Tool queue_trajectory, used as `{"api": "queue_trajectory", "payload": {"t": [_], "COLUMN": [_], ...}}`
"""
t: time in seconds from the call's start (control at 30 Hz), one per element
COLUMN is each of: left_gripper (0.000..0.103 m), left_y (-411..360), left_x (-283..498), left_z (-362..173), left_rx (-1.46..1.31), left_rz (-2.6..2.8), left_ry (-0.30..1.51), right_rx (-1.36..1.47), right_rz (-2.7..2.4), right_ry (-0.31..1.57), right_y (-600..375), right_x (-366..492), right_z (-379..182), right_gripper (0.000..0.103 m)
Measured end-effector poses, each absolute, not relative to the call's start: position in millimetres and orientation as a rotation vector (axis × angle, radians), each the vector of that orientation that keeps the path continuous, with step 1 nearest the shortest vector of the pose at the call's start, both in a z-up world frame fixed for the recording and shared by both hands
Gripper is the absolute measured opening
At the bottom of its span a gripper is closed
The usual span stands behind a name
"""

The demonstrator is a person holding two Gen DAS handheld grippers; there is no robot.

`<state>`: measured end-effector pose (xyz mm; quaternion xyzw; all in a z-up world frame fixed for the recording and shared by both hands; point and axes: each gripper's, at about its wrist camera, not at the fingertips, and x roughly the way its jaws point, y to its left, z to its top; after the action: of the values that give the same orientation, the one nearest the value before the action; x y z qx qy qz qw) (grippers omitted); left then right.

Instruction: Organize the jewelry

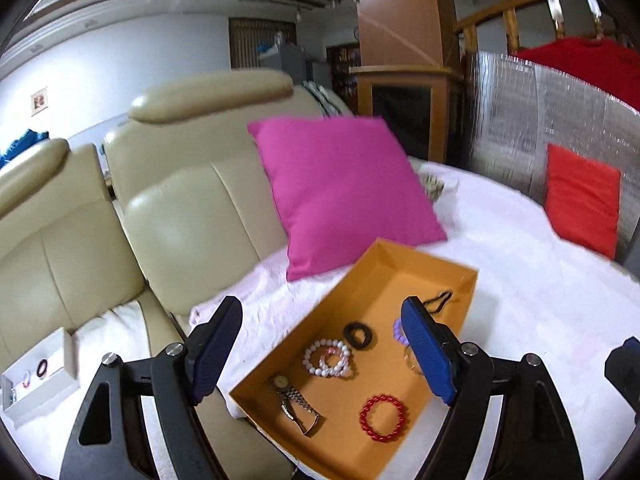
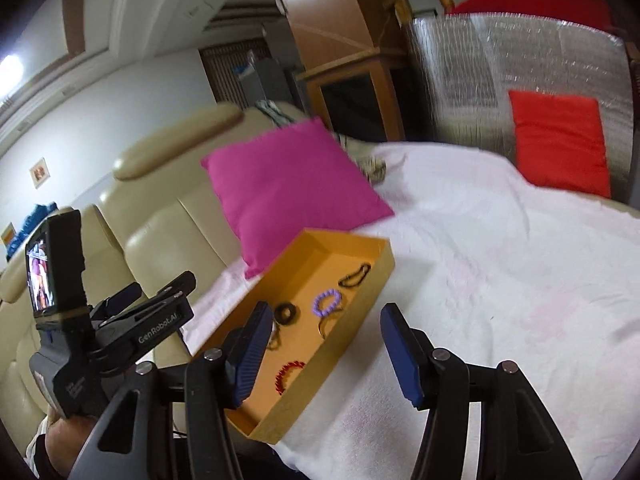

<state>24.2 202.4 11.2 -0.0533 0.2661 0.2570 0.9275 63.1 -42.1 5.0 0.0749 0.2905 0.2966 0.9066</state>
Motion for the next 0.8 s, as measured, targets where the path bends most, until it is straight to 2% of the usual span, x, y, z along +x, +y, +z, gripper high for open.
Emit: {"api": "queue_trajectory", "payload": {"t": [0.17,0.4,0.6,0.8], "left_gripper": [0.082,0.082,0.083,0.086], "left_y": [159.2,115.1,120.7,159.3], "left_x": [-1.0,-36.5,-68.8,-102.3], "left_z": [53.6,86.2,101.2,106.5], "left_rx": [-0.076,-0.037,0.014,0.034], "left_rz": [0.442,0.396,0.423,0.499], "left_ry": [0.479,0.441,0.463,0.436], "right_rx": [0.175,0.216,0.229,0.211], "right_rz": [0.573,0.536,0.563,0.583], "right_ry": [0.509,0.440,0.423,0.441], "right_y": [-83.9,-128.0,-125.3,-92.9], "right_x": [37.9,-3.5,-41.7,-69.3], "right_z": [34.9,59.9,67.6,68.4], "right_gripper": [0.065,0.069,0.071,0.072]}}
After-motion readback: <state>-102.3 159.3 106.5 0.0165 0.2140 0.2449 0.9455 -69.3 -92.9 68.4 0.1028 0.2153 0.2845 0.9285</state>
